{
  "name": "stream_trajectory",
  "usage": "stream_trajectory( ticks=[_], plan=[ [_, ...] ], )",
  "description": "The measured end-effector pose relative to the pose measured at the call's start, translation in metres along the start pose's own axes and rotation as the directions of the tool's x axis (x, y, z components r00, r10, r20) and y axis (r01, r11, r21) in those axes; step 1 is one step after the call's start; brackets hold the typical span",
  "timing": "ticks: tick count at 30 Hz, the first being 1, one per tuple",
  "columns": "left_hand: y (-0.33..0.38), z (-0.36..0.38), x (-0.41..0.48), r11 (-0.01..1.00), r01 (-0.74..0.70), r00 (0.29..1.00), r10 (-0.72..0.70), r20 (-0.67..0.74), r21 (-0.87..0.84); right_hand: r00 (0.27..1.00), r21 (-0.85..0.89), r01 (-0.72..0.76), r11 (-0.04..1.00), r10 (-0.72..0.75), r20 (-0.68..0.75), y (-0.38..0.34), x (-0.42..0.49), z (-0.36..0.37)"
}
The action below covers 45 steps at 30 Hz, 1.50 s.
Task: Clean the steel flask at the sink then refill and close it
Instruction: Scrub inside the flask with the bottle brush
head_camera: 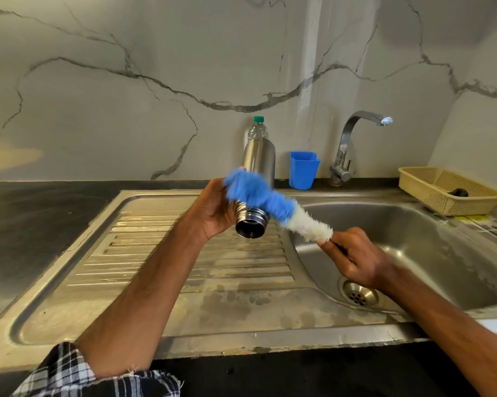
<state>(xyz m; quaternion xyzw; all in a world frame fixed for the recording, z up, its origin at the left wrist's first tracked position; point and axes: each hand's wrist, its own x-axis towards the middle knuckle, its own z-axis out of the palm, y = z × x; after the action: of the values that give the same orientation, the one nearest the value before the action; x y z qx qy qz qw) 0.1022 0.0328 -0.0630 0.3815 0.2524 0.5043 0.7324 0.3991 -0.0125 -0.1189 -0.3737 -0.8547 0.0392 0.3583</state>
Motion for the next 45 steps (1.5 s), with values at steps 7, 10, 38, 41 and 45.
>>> stream_trajectory(
  ticks=[7, 10, 38, 41, 45],
  plan=[
    [0.004, 0.000, 0.001, 0.999, -0.047, 0.996, 0.047, -0.074, -0.003, 0.999, -0.008, -0.034, 0.999, 0.034, -0.018, 0.004, 0.002, -0.001],
    [0.005, -0.002, 0.004, 0.999, -0.050, 0.995, 0.050, -0.091, 0.000, 0.994, 0.003, -0.087, 0.996, 0.087, -0.060, 0.000, 0.006, -0.002],
    [0.002, 0.001, -0.001, 0.999, -0.022, 0.999, 0.022, -0.025, 0.030, 0.996, -0.045, -0.074, 0.996, 0.071, -0.056, 0.011, 0.001, 0.000],
    [0.001, 0.007, -0.003, 0.996, -0.024, 1.000, 0.024, 0.001, 0.085, 0.994, -0.013, -0.107, 0.994, 0.107, -0.032, 0.007, 0.002, -0.003],
    [0.003, 0.004, -0.004, 0.999, -0.031, 1.000, 0.031, -0.002, 0.030, 0.981, 0.127, -0.191, 0.973, 0.192, 0.003, 0.000, 0.003, -0.007]
  ],
)
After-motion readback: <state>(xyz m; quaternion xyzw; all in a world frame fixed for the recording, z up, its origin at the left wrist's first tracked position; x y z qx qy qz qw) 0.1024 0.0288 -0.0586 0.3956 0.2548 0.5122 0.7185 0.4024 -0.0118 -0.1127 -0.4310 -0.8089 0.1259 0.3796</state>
